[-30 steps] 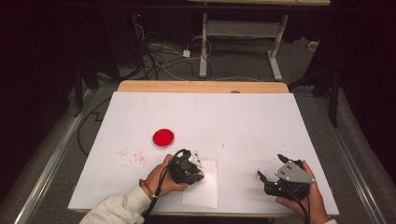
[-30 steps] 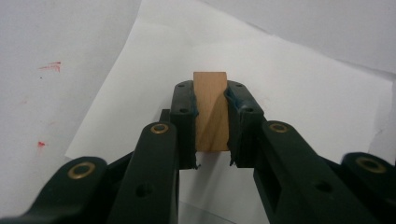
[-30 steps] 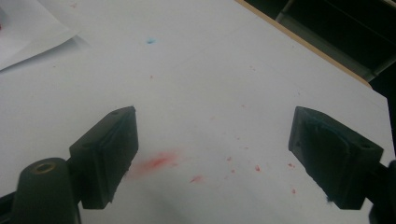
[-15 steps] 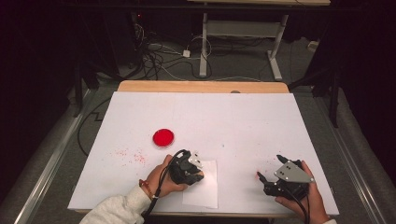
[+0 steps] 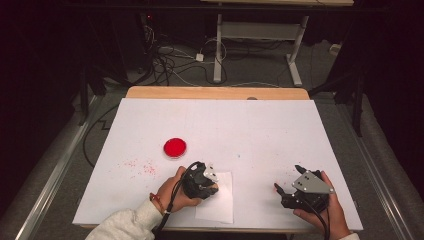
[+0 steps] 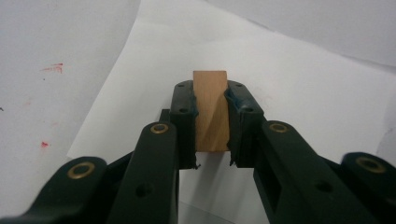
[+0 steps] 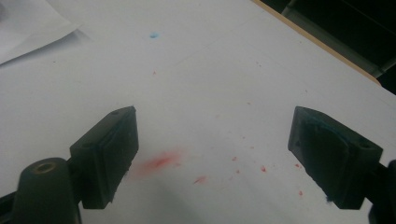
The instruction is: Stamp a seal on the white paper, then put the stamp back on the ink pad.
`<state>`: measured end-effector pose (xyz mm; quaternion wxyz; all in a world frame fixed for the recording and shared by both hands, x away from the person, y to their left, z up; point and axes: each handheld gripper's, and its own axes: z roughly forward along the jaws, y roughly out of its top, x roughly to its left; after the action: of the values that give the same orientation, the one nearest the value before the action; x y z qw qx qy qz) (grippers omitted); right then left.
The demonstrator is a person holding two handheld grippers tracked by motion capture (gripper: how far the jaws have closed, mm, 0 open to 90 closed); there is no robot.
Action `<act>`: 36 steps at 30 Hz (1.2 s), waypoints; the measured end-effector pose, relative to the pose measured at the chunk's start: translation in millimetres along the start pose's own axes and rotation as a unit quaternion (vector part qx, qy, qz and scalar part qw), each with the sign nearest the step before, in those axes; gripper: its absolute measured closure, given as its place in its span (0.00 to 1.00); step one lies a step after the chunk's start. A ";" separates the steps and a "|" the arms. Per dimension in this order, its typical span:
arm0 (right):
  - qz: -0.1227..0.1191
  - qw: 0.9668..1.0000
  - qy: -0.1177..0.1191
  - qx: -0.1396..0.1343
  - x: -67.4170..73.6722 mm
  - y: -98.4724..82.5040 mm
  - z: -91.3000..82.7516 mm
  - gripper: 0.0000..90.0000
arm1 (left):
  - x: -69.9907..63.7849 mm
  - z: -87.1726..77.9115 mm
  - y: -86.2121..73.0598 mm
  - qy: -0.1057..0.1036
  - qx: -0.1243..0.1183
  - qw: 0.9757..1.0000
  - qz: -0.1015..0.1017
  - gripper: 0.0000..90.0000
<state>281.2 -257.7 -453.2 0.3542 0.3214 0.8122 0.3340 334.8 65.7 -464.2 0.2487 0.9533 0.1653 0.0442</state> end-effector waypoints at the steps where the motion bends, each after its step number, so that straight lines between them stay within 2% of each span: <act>1: 0.001 1.000 0.000 0.001 -0.3 0.0 0.6 0.19 | 0.1 0.1 -0.3 -0.001 -0.001 1.000 0.000 0.82; 4: 0.001 1.000 -0.001 0.004 -0.9 0.2 1.9 0.19 | 1.6 0.2 -1.8 -0.005 -0.005 1.000 -0.002 0.82; 29: -0.008 1.000 0.012 0.004 3.0 6.0 6.0 0.19 | -0.4 -0.2 -3.6 0.001 -0.015 1.000 -0.001 0.82; 31: -0.006 1.000 0.015 -0.003 3.1 6.8 4.3 0.19 | 1.7 -2.6 -3.6 -0.008 -0.025 1.000 -0.011 0.82; 36: -0.002 1.000 0.010 0.000 0.2 4.4 3.2 0.19 | 4.0 -16.7 -0.7 -0.007 -0.049 0.999 -0.008 0.82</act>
<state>284.9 -254.0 -451.6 0.3469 0.3160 0.8164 0.3366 335.6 75.3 -450.0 0.2966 0.9389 0.1691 0.0431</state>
